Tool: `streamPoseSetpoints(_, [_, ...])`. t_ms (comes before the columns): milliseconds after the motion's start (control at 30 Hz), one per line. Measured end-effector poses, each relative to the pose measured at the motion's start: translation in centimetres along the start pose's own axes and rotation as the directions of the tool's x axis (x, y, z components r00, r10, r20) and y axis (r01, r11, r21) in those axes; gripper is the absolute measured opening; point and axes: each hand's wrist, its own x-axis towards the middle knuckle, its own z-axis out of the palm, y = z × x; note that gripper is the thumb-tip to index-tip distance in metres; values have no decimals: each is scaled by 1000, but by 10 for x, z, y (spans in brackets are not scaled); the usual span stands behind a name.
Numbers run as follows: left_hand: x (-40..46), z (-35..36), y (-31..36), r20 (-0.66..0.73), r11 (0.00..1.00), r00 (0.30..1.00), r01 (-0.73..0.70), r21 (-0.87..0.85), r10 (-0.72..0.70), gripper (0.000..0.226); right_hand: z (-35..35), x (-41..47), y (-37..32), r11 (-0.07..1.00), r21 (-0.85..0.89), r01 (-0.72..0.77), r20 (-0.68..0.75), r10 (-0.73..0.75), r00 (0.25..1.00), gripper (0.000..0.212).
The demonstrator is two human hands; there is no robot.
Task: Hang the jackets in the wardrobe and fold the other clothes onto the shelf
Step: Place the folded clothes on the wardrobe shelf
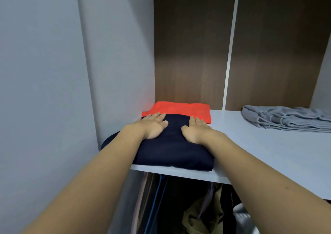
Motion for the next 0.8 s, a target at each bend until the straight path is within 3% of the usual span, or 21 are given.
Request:
streamPoseSetpoints(567, [11,2,-5,-28,1000,1000,10,16,-9,58,-1,3,-5,1000,-5,-1,14,1,1000,66])
streamPoseSetpoints(700, [1,-4,4,-89,990,996,21,136,-8,58,-9,0,-4,998,-55,10,-16,-11,1000,66])
streamPoseSetpoints(800, [-13,-17,16,-231,947,971,19,321,58,62,-24,-13,4,996,-76,54,-182,-67,981,67])
